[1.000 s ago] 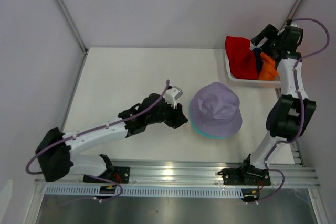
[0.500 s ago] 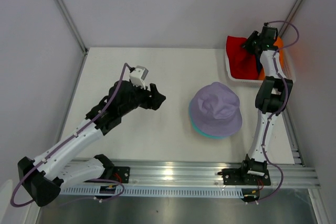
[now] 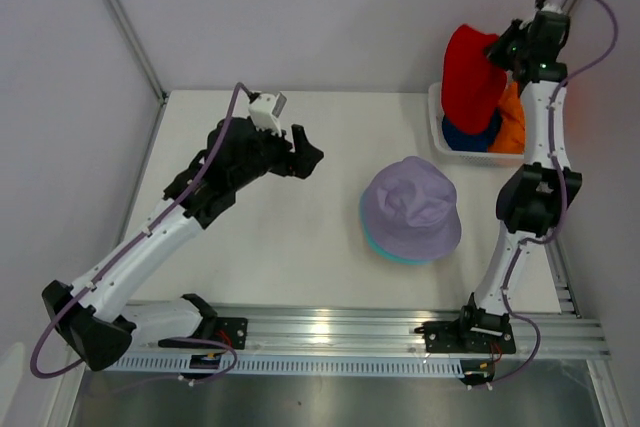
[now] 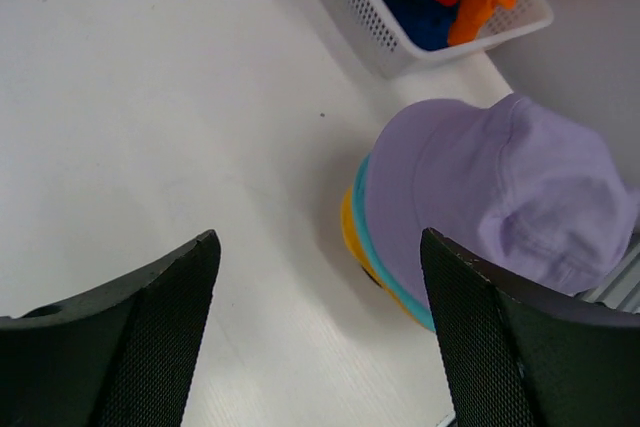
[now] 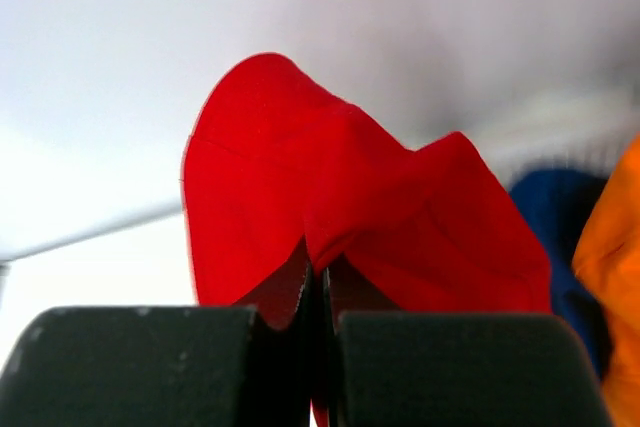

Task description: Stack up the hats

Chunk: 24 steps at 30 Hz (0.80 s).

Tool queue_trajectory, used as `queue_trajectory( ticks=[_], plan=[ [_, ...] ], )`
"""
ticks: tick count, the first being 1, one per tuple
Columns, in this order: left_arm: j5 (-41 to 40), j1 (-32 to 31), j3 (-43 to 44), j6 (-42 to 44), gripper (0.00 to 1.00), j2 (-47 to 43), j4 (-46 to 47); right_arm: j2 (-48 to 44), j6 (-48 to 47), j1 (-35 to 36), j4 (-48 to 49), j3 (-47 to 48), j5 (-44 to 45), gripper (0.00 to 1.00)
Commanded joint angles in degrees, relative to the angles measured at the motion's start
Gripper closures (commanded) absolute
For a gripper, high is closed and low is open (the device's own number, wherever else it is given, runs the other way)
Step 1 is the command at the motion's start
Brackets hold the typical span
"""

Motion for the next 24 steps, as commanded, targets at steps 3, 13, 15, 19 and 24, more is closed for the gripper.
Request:
queue_trajectory(
  ticks=[3, 13, 15, 19, 24],
  plan=[
    [6.36, 0.61, 8.73, -0.04, 0.12, 2.09, 1.22, -19.42, -4.35, 0.24, -3.04, 7.84, -9.71, 1.0],
    [18.48, 0.61, 19.1, -8.2, 0.0, 7.18, 7.64, -45.07, -2.33, 6.29, -8.05, -9.03, -9.82, 1.0],
    [21.12, 0.35, 19.55, -9.36, 0.01, 7.1, 8.95, -47.72, -2.43, 7.18, -12.09, -8.95, -8.94, 1.0],
    [22.36, -0.44, 19.11, -9.63, 0.0, 5.52, 10.54, -53.44, -2.25, 8.5, -19.12, -10.35, -7.18, 1.0],
    [24.91, -1.15, 19.11, -10.24, 0.01, 4.81, 11.77, -57.92, -2.08, 9.47, -25.98, -17.54, -6.65, 1.0]
  ],
)
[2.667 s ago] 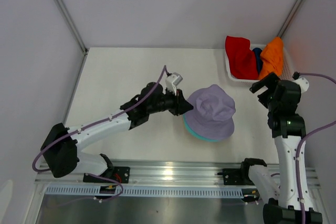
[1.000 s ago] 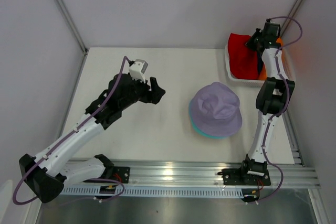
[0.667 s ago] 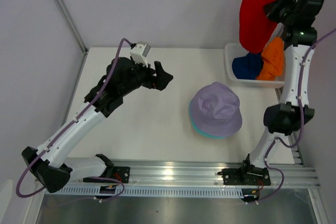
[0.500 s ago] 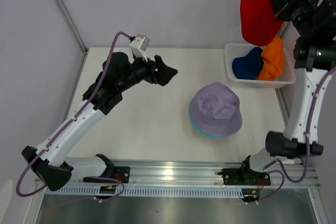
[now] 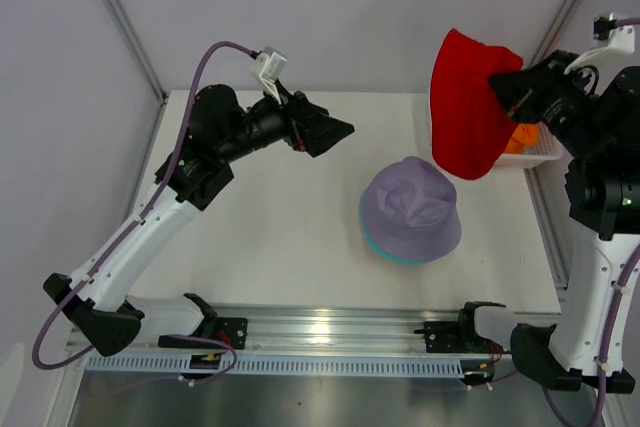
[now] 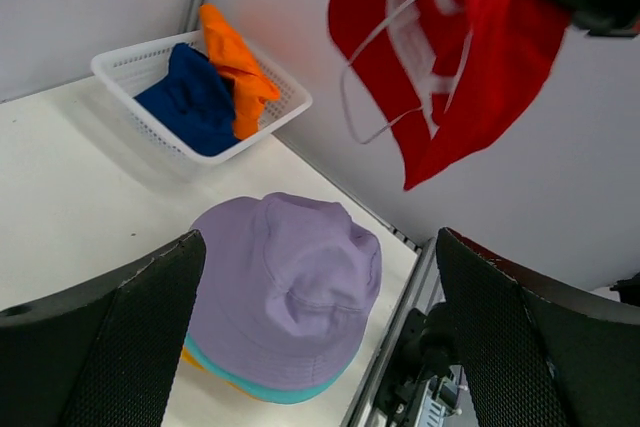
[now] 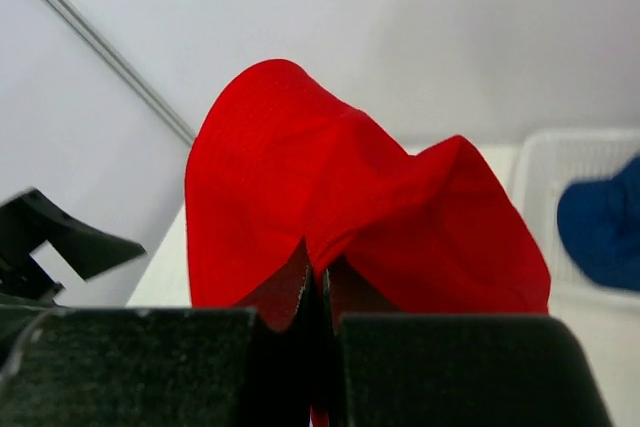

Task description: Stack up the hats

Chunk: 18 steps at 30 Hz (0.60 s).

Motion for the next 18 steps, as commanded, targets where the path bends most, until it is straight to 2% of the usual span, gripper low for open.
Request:
queue_trajectory(
  ticks=[1, 7, 13, 18],
  plan=[
    [3.49, -1.41, 2.06, -1.74, 0.01, -1.46, 3.55, -1.45, 0.0, 0.97, -6.8, -4.73, 0.97, 1.0],
    [1.48, -7.55, 4.69, -1.13, 0.01, 4.86, 5.75, -7.51, 5.35, 4.66, -0.66, -18.68, -1.48, 1.0],
    [-6.61, -11.52, 13.9, -2.87, 0.0, 15.32, 2.33, -8.57, 5.89, 7.12, -0.65, -20.3, -1.22, 1.0],
    [-9.17, -11.7, 16.12, -7.71, 0.04, 21.3, -1.1, -9.36, 5.54, 7.47, -0.39, -21.17, -1.49, 1.0]
  ],
)
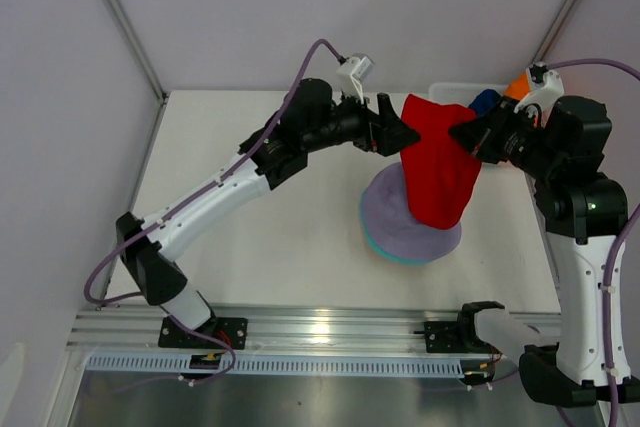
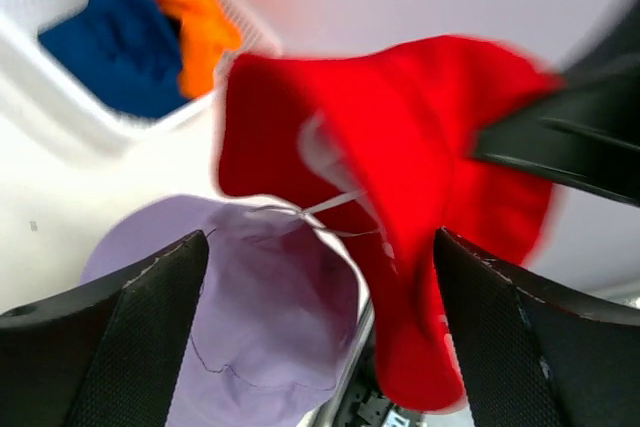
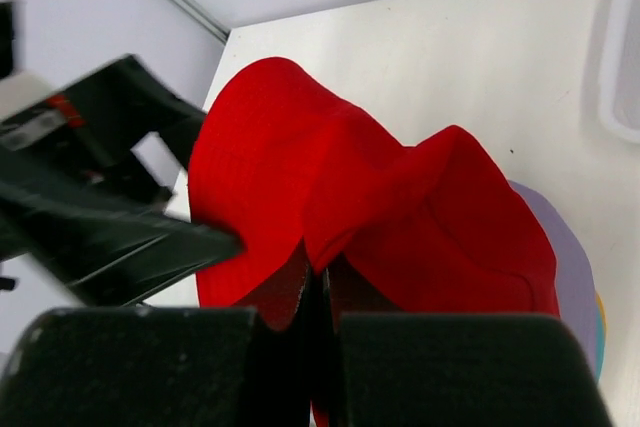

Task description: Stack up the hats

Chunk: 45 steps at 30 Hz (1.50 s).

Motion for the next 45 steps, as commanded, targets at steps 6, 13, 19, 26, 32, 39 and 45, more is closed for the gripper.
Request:
queue_trajectory(
  ticks=[6, 13, 19, 26, 32, 39, 45],
  plan=[
    [1.3, -0.44, 0.51, -8.24, 0.39, 1.9, 3.67, -0.6, 0.47, 0.41, 5.06, -2.04, -3.35, 1.0],
    [2.01, -0.44, -10.64, -11.22, 0.91, -3.81, 10.69, 0.9, 1.96, 0.94, 7.96, -6.34, -5.81, 1.0],
    [0.25, 0.08, -19.32, -12.8, 0.99, -7.5, 8.24, 2.22, 1.18, 2.52, 6.65, -6.08, -5.65, 0.58],
    [2.62, 1.14, -34.39, -15.54, 0.99, -15.23, 14.92, 2.66, 0.2, 0.51, 0.33, -1.25, 0.93, 0.15],
    [1.75, 1.58, -38.08, -16.32, 0.99, -14.01, 16.15, 0.73, 1.34, -4.23, -1.26, -4.32, 6.56, 0.07],
    [0.87, 1.67, -40.19, -16.32, 0.99, -10.94, 16.77, -7.34, 5.29, -12.41, 4.6, -21.96, 6.05, 0.06],
    [1.4, 1.67, -43.17, -16.85, 0.99, -9.09, 16.77, -11.13, 8.64, -18.65, 8.31, -34.11, 1.04, 0.1]
  ],
)
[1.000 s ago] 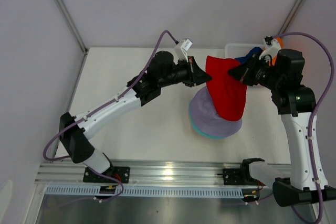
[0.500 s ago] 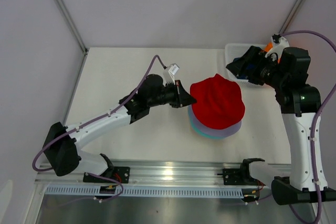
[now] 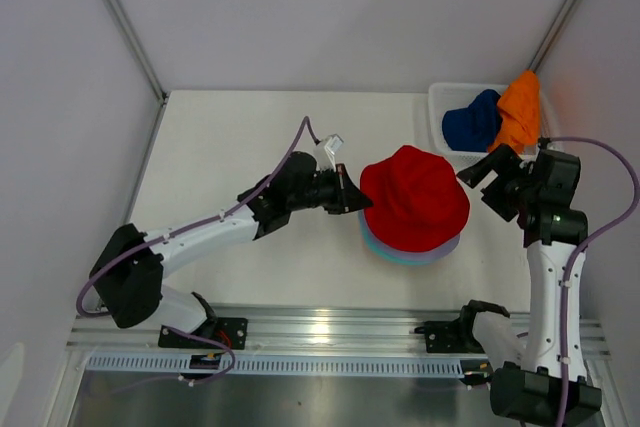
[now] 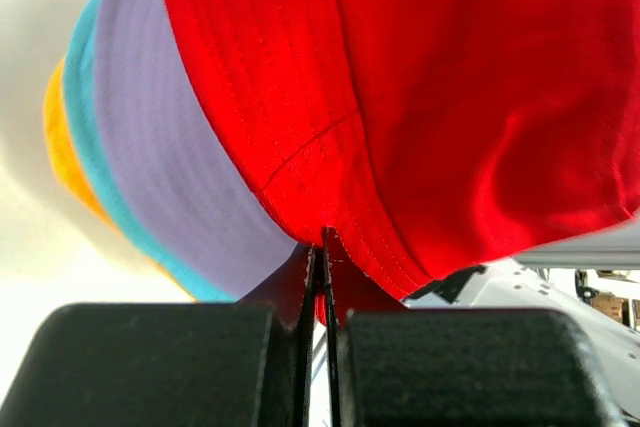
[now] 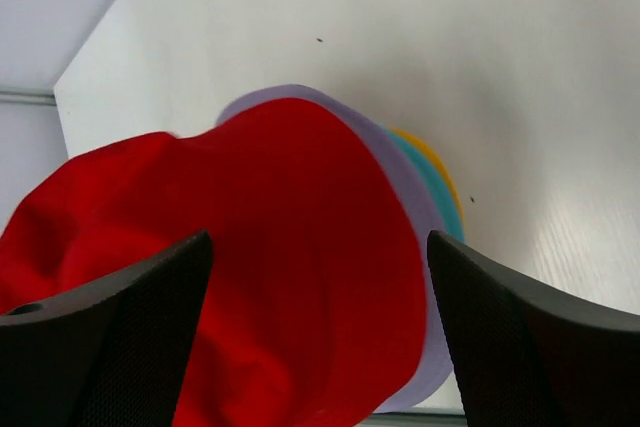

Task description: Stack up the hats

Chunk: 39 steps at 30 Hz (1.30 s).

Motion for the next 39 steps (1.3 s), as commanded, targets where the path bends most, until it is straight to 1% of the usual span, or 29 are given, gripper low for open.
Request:
queue_trajectory(
  ticks=[1, 5, 6, 7, 11, 12, 15, 18, 19, 21, 22, 24, 25, 26, 27, 28, 29, 30, 33, 36, 39],
  plan=[
    [-0.13, 0.33, -2.9, -0.16, 0.99, 0.57, 0.31, -2.18, 2.26, -1.89, 4.82, -2.73, -2.72, 0.1],
    [-0.14, 0.33, -3.34, 0.55, 0.99, 0.84, 0.49, -3.32, 2.52, -2.42, 5.34, -6.77, -2.81, 0.12],
    [0.04, 0.33, -3.25, 0.55, 0.99, 1.45, 0.49, -3.76, 2.96, -2.6, 6.39, -9.13, -3.07, 0.13],
    [0.21, 0.33, -2.99, 0.55, 0.99, 1.63, 0.57, -4.81, 3.48, -3.12, 7.27, -10.55, -4.64, 0.13],
    [0.92, 0.25, -2.2, 0.9, 0.99, 2.33, 0.4, -9.37, 9.1, -4.35, 14.9, -16.61, -9.31, 0.19],
    [0.92, 0.25, -1.94, 0.9, 0.99, 2.33, 0.22, -10.17, 11.38, -4.44, 15.88, -18.28, -9.66, 0.2],
    [0.92, 0.25, -1.67, 1.08, 0.99, 2.51, 0.05, -12.37, 13.59, -4.53, 17.83, -19.7, -9.84, 0.21],
    [1.09, 0.25, -1.58, 0.9, 0.99, 2.77, 0.22, -12.73, 15.95, -4.53, 18.97, -21.36, -9.75, 0.25],
    [1.36, 0.25, -1.41, 0.64, 0.99, 2.95, 0.48, -13.16, 17.01, -4.62, 20.62, -23.11, -10.01, 0.28],
    [1.53, 0.25, -1.06, 0.64, 0.99, 3.21, 0.31, -13.86, 19.65, -4.71, 22.56, -24.88, -11.07, 0.32],
    [1.62, 0.25, -0.88, 0.64, 0.99, 3.3, 0.22, -14.22, 22.1, -4.71, 23.44, -25.67, -11.33, 0.35],
    [1.62, 0.25, -0.7, 0.64, 0.99, 3.3, 0.22, -15.36, 23.17, -4.71, 23.9, -26.56, -10.2, 0.42],
    [1.62, 0.25, -0.53, 0.72, 0.99, 3.3, -0.04, -15.71, 22.65, -4.71, 23.11, -26.38, -9.24, 0.53],
    [1.54, 0.16, -0.36, 0.81, 0.99, 3.21, -0.22, -16.06, 21.87, -4.71, 21.1, -25.42, -8.18, 0.6],
    [1.45, 0.24, -0.18, 0.99, 0.99, 3.21, -0.3, -16.33, 20.9, -4.71, 19.6, -24.72, -5.47, 0.7],
    [1.27, 0.25, -0.09, 1.16, 0.99, 3.21, -0.83, -16.33, 20.02, -4.71, 18.11, -24.1, -3.88, 0.91],
    [1.01, 0.25, 0.08, 1.16, 0.99, 3.12, -1.09, -16.24, 18.01, -4.71, 15.39, -23.49, -2.47, 0.98],
    [0.92, 0.25, 0.09, 1.25, 0.99, 2.77, -1.27, -16.15, 17.03, -4.71, 14.15, -22.52, 0.59, 1.0],
    [0.31, 0.25, 0.17, 2.04, 0.99, 1.55, -2.41, -15.45, 14.39, -4.71, 10.45, -21.29, 4.12, 1.0],
    [-1.09, 0.25, 0.26, 3.27, 0.99, 0.66, -3.82, -14.92, 13.07, -4.71, 9.57, -21.11, 4.84, 1.0],
    [-1.54, 0.25, 0.88, 3.89, 0.99, 1.18, -5.05, -14.92, 12.81, -4.71, 9.83, -22.85, 3.79, 1.0]
  ],
)
